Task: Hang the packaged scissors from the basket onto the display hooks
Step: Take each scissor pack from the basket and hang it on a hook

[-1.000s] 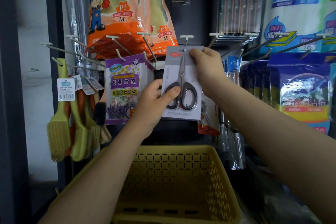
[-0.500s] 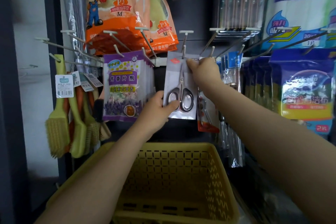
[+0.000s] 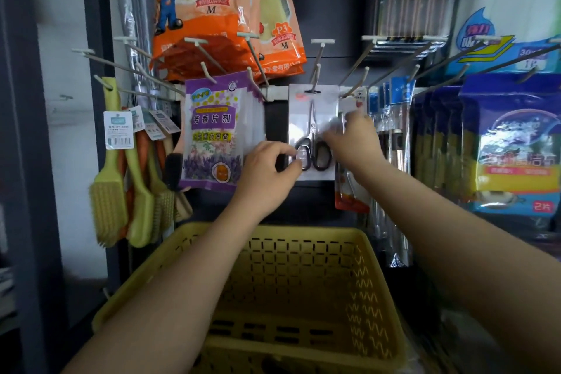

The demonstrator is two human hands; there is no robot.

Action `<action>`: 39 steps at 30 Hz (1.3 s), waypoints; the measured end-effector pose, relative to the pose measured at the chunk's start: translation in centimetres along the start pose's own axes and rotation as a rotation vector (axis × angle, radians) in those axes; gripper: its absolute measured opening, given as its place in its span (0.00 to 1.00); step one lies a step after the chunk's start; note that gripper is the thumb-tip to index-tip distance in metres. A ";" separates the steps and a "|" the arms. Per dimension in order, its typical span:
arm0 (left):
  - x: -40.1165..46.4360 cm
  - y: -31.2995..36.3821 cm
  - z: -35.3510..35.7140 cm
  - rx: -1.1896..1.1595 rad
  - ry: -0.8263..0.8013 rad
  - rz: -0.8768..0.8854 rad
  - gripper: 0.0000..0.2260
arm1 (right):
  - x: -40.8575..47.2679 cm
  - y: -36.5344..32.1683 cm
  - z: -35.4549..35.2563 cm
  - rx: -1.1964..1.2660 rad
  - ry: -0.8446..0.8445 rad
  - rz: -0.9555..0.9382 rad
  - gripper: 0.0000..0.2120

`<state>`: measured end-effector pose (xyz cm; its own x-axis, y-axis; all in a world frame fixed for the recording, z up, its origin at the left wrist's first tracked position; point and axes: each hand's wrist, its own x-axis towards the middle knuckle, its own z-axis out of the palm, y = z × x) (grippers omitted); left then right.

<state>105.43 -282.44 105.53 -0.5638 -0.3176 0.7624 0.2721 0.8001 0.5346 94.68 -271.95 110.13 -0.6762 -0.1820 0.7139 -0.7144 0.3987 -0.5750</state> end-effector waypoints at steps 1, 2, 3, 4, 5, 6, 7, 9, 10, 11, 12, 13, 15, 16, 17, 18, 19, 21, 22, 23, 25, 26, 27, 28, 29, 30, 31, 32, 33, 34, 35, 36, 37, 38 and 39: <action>-0.1 0.1 0.1 0.007 -0.005 0.020 0.07 | -1.8 0.4 -0.5 0.009 0.004 -0.038 0.11; -0.2 0.2 0.2 0.014 -0.004 0.041 0.06 | -3.6 0.6 -1.0 0.031 -0.019 -0.082 0.13; -0.2 0.2 0.2 0.020 0.000 0.061 0.06 | -5.6 0.5 -1.7 0.037 -0.095 -0.124 0.12; -0.3 0.3 0.3 0.022 0.006 0.077 0.06 | -7.4 0.5 -2.3 0.025 -0.213 -0.157 0.09; -0.4 0.4 0.3 0.021 0.020 0.093 0.07 | -9.3 0.2 -3.0 -0.011 -0.369 -0.170 0.06; -0.5 0.6 0.3 0.015 0.040 0.107 0.07 | -10.9 0.1 -3.5 -0.058 -0.542 -0.166 0.06; -0.8 0.8 0.3 0.006 0.055 0.116 0.08 | -12.5 -0.2 -4.0 -0.116 -0.719 -0.152 0.08; -1.5 1.4 0.3 -0.008 0.071 0.140 0.07 | -15.2 -0.3 -4.7 -0.293 -1.002 -0.102 0.16; -2.1 1.8 0.3 -0.008 0.069 0.160 0.07 | -16.4 -0.1 -4.7 -0.399 -1.055 -0.119 0.19; -2.7 2.3 0.1 0.002 0.056 0.191 0.07 | -17.5 0.0 -4.6 -0.509 -1.039 -0.169 0.20; -3.4 2.8 -0.1 0.012 0.027 0.228 0.07 | -18.4 0.1 -4.5 -0.593 -0.970 -0.232 0.20; -4.1 3.4 -0.4 0.022 -0.019 0.268 0.07 | -19.0 0.2 -4.3 -0.647 -0.891 -0.276 0.19; -6.0 4.6 -1.7 0.045 -0.144 0.344 0.07 | -19.7 0.4 -4.0 -0.693 -0.782 -0.318 0.18; -7.2 5.0 -2.7 0.081 -0.203 0.391 0.07 | -19.8 0.5 -4.0 -0.704 -0.751 -0.329 0.18; -8.6 5.3 -3.6 0.158 -0.243 0.456 0.08 | -19.9 0.6 -4.0 -0.716 -0.731 -0.332 0.18; -10.2 5.3 -4.8 0.271 -0.283 0.522 0.12 | -20.2 0.5 -4.0 -0.729 -0.712 -0.334 0.18; -11.9 4.8 -6.1 0.386 -0.341 0.567 0.16 | -20.6 0.5 -4.0 -0.741 -0.694 -0.333 0.18; -15.6 3.1 -8.6 0.540 -0.510 0.551 0.23 | -21.8 0.2 -4.2 -0.754 -0.660 -0.332 0.18; -17.3 1.8 -9.8 0.595 -0.584 0.523 0.29 | -22.5 0.0 -4.4 -0.768 -0.637 -0.344 0.17; -18.7 0.6 -10.8 0.656 -0.646 0.495 0.34 | -23.2 -0.2 -4.6 -0.795 -0.614 -0.361 0.17; -20.7 -1.7 -12.0 0.711 -0.714 0.447 0.40 | -24.3 -0.6 -4.8 -0.848 -0.597 -0.382 0.18; -21.5 -2.3 -12.2 0.687 -0.729 0.442 0.38 | -24.7 -0.9 -4.7 -0.848 -0.622 -0.367 0.17; -22.2 -2.7 -12.2 0.657 -0.726 0.482 0.36 | -24.9 -1.1 -4.4 -0.821 -0.673 -0.327 0.16; -22.9 -2.9 -12.1 0.636 -0.696 0.548 0.33 | -25.1 -1.4 -4.1 -0.762 -0.731 -0.281 0.15; -23.5 -3.1 -11.9 0.623 -0.660 0.593 0.31 | -25.3 -1.6 -3.5 -0.705 -0.799 -0.255 0.15; -24.0 -3.2 -11.8 0.606 -0.618 0.606 0.30 | -25.4 -1.7 -2.8 -0.658 -0.863 -0.274 0.15; -24.4 -3.3 -11.7 0.590 -0.595 0.602 0.30 | -25.6 -2.0 -2.0 -0.630 -0.929 -0.324 0.16; -24.7 -3.4 -11.6 0.574 -0.573 0.596 0.31 | -25.8 -2.3 -1.1 -0.605 -0.994 -0.385 0.19; -25.0 -3.3 -11.5 0.573 -0.564 0.588 0.31 | -26.0 -2.6 -0.2 -0.590 -1.056 -0.442 0.22; -25.1 -3.3 -11.5 0.577 -0.557 0.589 0.31 | -26.1 -2.8 0.9 -0.588 -1.102 -0.498 0.24; -25.2 -3.3 -11.4 0.579 -0.544 0.603 0.31 | -26.1 -2.8 1.9 -0.610 -1.136 -0.549 0.26; -25.2 -3.4 -11.4 0.578 -0.529 0.616 0.31 | -26.1 -2.9 2.8 -0.644 -1.151 -0.594 0.26; -25.2 -3.4 -11.4 0.577 -0.521 0.621 0.31 | -26.1 -2.9 3.6 -0.685 -1.155 -0.619 0.26; -25.2 -3.4 -11.3 0.575 -0.513 0.628 0.31 | -26.0 -2.9 4.1 -0.709 -1.144 -0.633 0.25; -25.1 -3.4 -11.3 0.574 -0.509 0.629 0.31 | -26.0 -2.9 4.5 -0.731 -1.117 -0.634 0.23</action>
<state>127.45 -282.96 88.71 -0.7503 0.3987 0.5274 0.2939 0.9157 -0.2741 113.48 -272.41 91.43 -0.3203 -0.9418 -0.1021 -0.9190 0.2828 0.2747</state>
